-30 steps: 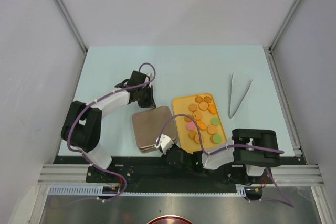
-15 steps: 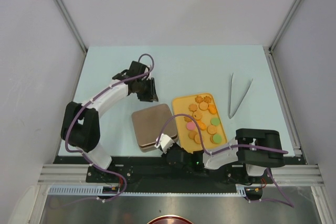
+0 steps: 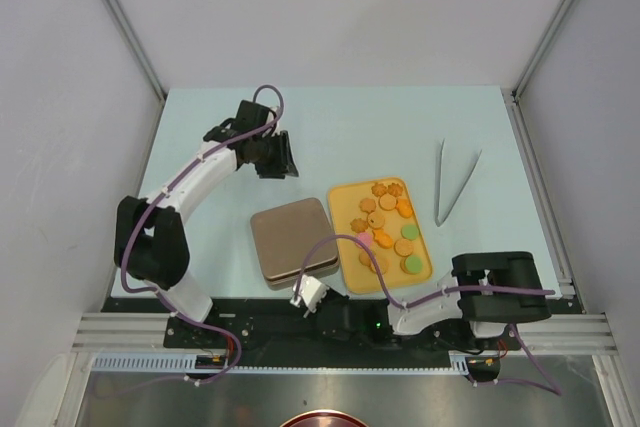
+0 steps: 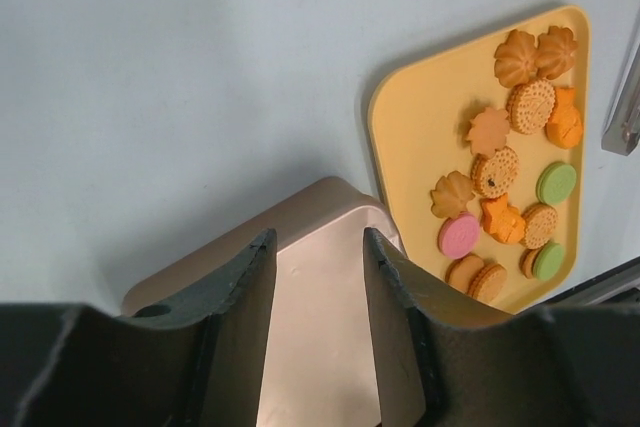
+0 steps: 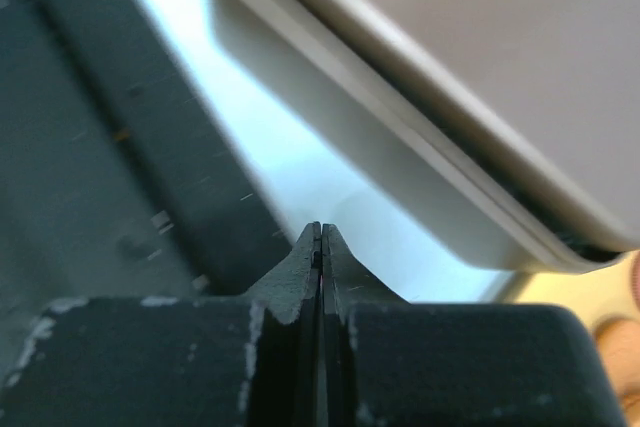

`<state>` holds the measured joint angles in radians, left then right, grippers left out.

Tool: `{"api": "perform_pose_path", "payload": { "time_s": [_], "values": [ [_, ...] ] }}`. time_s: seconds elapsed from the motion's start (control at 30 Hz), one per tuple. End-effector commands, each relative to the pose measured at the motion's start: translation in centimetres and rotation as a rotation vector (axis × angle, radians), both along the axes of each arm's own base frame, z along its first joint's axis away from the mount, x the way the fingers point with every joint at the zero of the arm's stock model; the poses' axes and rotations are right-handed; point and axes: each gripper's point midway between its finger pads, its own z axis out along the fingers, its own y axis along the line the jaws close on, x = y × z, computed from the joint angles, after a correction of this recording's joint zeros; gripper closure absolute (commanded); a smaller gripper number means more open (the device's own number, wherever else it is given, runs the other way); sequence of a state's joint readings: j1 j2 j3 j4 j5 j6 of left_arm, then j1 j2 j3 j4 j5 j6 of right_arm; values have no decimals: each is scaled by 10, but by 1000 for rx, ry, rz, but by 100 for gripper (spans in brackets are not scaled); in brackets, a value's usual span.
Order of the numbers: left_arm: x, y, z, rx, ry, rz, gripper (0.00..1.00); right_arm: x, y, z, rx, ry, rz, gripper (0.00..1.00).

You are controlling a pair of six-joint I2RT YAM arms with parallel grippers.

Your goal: Pack the cookies

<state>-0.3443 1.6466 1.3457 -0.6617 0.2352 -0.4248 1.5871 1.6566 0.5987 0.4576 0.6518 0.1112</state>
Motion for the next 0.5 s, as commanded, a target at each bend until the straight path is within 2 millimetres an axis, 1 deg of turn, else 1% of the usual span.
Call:
{"api": "perform_pose_path", "payload": {
  "time_s": [0.0,0.03,0.07,0.1,0.13,0.17,0.2,0.23,0.27,0.3,0.33,0.37,0.4,0.43,0.47],
  "values": [
    [4,9,12,1,-46,25,55,-21,11,25,50,-34,35,100],
    [4,10,15,-2,-51,32,55,-27,10,35,67,-41,40,100],
    [6,14,20,-2,-64,45,55,-30,8,42,74,-45,44,100],
    [8,16,24,-1,-78,59,54,-31,7,53,95,-47,42,100],
    [10,21,28,7,-90,84,49,-31,1,75,133,-58,32,100],
    [10,28,38,8,-115,110,43,-30,-3,91,164,-63,25,99],
    [11,33,43,11,-129,132,36,-28,-8,105,192,-70,13,98],
    [12,44,47,27,-143,179,23,-24,-16,118,205,-85,-8,96],
    [12,50,52,30,-160,204,15,-15,-27,154,300,-79,-40,94],
    [9,56,65,23,-196,231,6,-8,-33,167,331,-71,-57,78],
    [7,65,63,29,-200,266,0,-2,-41,181,341,-57,-67,62],
    [5,67,66,22,-218,278,0,23,-58,203,417,-30,-148,47],
    [-1,71,79,8,-260,293,0,29,-62,212,449,9,-149,19],
    [-8,75,69,9,-243,310,0,41,-72,216,437,25,-177,9],
    [-11,75,73,-11,-266,314,0,50,-81,225,483,50,-208,1]
  ]
}}
